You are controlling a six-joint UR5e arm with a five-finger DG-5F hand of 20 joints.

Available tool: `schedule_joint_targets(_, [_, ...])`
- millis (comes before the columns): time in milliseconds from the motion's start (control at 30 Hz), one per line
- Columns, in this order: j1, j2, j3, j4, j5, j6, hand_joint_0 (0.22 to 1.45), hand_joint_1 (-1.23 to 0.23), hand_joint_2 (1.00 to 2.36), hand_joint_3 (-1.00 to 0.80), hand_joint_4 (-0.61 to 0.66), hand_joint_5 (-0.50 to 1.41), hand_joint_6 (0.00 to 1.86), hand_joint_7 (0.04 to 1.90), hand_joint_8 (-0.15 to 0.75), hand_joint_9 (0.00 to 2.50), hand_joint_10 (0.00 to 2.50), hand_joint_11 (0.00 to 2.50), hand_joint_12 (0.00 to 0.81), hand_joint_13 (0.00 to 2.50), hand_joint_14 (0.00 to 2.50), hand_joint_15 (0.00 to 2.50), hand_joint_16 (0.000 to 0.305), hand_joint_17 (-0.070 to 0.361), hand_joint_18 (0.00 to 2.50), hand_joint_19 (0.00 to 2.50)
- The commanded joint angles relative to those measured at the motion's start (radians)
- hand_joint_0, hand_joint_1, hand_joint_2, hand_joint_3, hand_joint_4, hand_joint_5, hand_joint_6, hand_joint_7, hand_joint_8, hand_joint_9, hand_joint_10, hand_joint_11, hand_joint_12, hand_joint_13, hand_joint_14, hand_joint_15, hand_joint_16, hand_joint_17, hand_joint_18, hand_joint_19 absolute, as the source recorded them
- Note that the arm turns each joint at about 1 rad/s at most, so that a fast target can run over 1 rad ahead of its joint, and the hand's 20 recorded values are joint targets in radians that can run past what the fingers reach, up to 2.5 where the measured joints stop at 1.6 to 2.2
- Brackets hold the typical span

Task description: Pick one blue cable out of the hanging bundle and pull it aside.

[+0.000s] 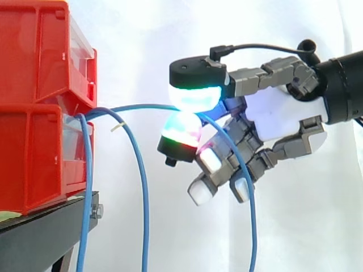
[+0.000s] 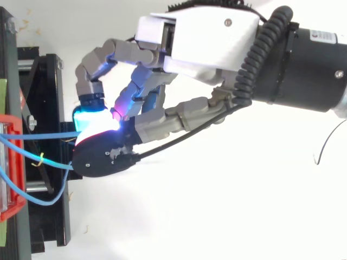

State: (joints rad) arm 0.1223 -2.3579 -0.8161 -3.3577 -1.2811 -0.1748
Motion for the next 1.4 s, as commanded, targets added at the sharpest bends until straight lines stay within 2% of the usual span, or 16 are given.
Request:
schedule_joint_targets(0, [0.002, -0.001, -0.026, 0.032, -0.001, 0.021, 0.64, -0.86, 1.01, 0.04, -0.01, -0.09, 0.91, 1.3, 0.285, 1.0, 0.01, 0.53, 0.378, 0.77, 0.01, 0.37, 0.054, 0.122, 1.01, 0.52])
schedule_joint_targets(67, [0.002, 0.0, -0.038, 0.058, -0.001, 0.035, 0.64, -0.86, 1.01, 0.05, -0.02, -0.09, 0.91, 1.31, 0.287, 1.0, 0.01, 0.53, 0.38, 0.76, 0.01, 0.37, 0.054, 0.123, 1.01, 0.51])
schedule_joint_targets(200, [0.007, 0.0, -0.095, 0.155, -0.001, 0.064, 0.64, -0.87, 1.01, 0.07, -0.03, -0.09, 0.91, 1.31, 0.297, 1.02, 0.01, 0.53, 0.386, 0.76, 0.01, 0.37, 0.056, 0.125, 1.0, 0.51])
schedule_joint_targets(400, [0.01, 0.0, -0.149, 0.231, -0.001, 0.097, 0.64, -0.88, 1.0, 0.07, -0.03, -0.08, 0.91, 1.31, 0.304, 1.04, 0.01, 0.54, 0.391, 0.77, 0.01, 0.37, 0.057, 0.128, 1.01, 0.5])
schedule_joint_targets(433, [0.014, 0.0, -0.17, 0.261, -0.001, 0.11, 0.64, -0.88, 1.0, 0.07, -0.03, -0.08, 0.91, 1.3, 0.309, 1.03, 0.01, 0.54, 0.392, 0.77, 0.01, 0.37, 0.056, 0.127, 1.01, 0.51])
schedule_joint_targets(567, [0.017, 0.0, -0.199, 0.304, -0.001, 0.123, 0.64, -0.87, 1.0, 0.07, -0.02, -0.09, 0.91, 1.28, 0.315, 1.03, 0.01, 0.54, 0.393, 0.77, 0.01, 0.37, 0.057, 0.127, 1.01, 0.5])
schedule_joint_targets(700, [0.025, 0.0, -0.264, 0.423, -0.001, 0.143, 0.64, -0.87, 1.0, 0.07, -0.02, -0.09, 0.91, 1.28, 0.322, 1.04, 0.01, 0.53, 0.396, 0.78, 0.01, 0.38, 0.057, 0.127, 1.01, 0.51])
schedule_joint_targets(733, [0.028, 0.0, -0.296, 0.488, -0.001, 0.15, 0.63, -0.87, 1.0, 0.07, -0.02, -0.09, 0.91, 1.28, 0.323, 1.04, 0.01, 0.54, 0.397, 0.78, 0.01, 0.38, 0.057, 0.128, 1.01, 0.51])
schedule_joint_targets(867, [0.034, 0.0, -0.356, 0.609, -0.001, 0.17, 0.64, -0.87, 1.0, 0.07, -0.02, -0.09, 0.91, 1.27, 0.327, 1.04, 0.01, 0.55, 0.397, 0.79, 0.01, 0.38, 0.057, 0.128, 1.02, 0.52])
schedule_joint_targets(1000, [0.042, -0.001, -0.382, 0.702, -0.001, 0.182, 0.63, -0.87, 1.0, 0.07, -0.02, -0.09, 0.91, 1.27, 0.329, 1.04, 0.01, 0.54, 0.397, 0.8, 0.01, 0.38, 0.057, 0.128, 1.03, 0.52])
schedule_joint_targets(1233, [0.051, -0.001, -0.387, 0.715, -0.001, 0.178, 0.63, -0.87, 1.0, 0.06, -0.01, -0.09, 0.91, 1.27, 0.331, 1.05, 0.01, 0.54, 0.399, 0.81, 0.01, 0.38, 0.057, 0.129, 1.03, 0.52])
schedule_joint_targets(1367, [0.051, -0.001, -0.385, 0.712, 0.0, 0.176, 0.63, -0.87, 1.0, 0.06, -0.02, -0.09, 0.91, 1.27, 0.333, 1.05, 0.01, 0.54, 0.4, 0.81, 0.01, 0.38, 0.057, 0.129, 1.04, 0.51])
